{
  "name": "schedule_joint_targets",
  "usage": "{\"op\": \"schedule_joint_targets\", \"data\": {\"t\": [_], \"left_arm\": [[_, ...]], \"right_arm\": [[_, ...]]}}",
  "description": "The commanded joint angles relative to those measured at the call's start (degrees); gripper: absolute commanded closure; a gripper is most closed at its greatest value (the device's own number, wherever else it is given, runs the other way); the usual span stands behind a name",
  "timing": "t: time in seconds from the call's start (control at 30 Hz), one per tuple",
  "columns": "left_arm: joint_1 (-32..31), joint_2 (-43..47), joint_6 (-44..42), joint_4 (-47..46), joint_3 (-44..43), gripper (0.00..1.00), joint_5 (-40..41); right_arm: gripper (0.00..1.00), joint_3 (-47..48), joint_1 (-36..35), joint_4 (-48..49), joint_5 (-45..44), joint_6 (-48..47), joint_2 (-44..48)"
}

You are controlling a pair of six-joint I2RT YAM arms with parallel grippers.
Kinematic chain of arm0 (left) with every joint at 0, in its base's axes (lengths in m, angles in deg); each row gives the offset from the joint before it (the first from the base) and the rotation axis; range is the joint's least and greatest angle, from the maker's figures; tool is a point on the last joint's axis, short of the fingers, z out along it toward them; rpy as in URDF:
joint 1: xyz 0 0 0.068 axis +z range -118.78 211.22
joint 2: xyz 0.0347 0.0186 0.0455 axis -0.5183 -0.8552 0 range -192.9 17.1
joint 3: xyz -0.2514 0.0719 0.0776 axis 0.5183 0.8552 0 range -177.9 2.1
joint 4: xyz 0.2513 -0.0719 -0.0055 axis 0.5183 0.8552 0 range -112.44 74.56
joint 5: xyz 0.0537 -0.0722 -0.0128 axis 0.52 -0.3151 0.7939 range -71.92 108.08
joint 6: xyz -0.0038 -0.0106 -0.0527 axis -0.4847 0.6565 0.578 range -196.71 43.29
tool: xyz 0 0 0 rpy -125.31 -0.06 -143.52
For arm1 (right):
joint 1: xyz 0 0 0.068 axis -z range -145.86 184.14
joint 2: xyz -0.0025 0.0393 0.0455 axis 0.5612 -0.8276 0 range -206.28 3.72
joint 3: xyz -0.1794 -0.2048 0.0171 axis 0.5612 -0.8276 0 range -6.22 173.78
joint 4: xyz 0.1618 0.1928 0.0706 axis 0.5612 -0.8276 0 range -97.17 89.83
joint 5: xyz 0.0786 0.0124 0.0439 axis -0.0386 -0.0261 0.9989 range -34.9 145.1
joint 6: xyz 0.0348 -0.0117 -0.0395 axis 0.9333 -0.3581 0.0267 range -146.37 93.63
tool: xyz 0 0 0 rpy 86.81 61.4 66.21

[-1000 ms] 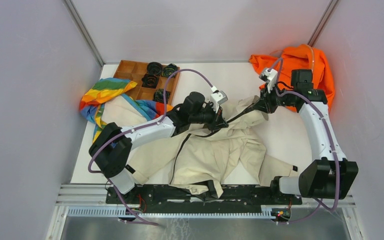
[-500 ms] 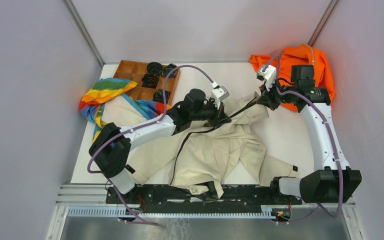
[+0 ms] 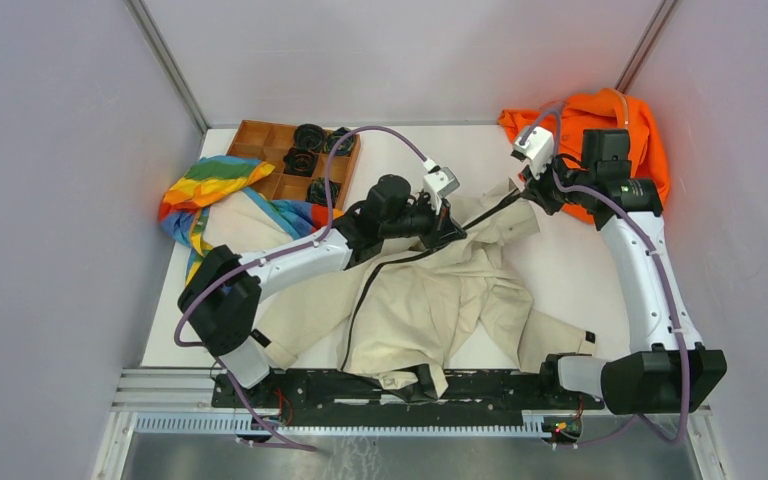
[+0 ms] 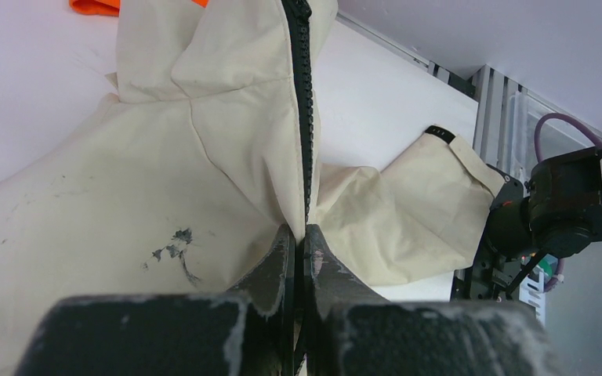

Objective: Zip up the jacket
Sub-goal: Adjust the zipper on the jacket.

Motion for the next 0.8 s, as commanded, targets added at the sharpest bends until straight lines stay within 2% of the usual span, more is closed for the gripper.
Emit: {"op": "schedule_joint_targets", "data": {"t": [0.0, 0.4, 0.57, 0.67, 0.77], "left_arm": [[0.7, 1.3, 1.7, 9.2, 0.9, 0.98, -1.9], [0.7, 1.7, 1.3, 10.0, 2.5, 0.98, -3.0], [0.7, 1.1, 1.6, 10.3, 2.1, 0.98, -4.0], [0.7, 0.4, 1.8, 11.0, 1.3, 0.98, -4.6], [0.9, -0.1, 1.9, 11.1, 0.6, 0.98, -5.3]], "right_arm": [[1.00, 1.6, 2.9, 16.2, -20.9, -5.4, 2.1], [1.00, 2.0, 3.4, 20.3, -25.7, -6.0, 1.8], [1.00, 4.4, 4.4, 20.5, -25.1, -6.0, 1.3], [1.00, 5.0, 4.8, 19.5, -20.7, -5.0, 1.8], [1.00, 4.7, 5.0, 17.0, -10.6, -2.6, 2.7]]}}
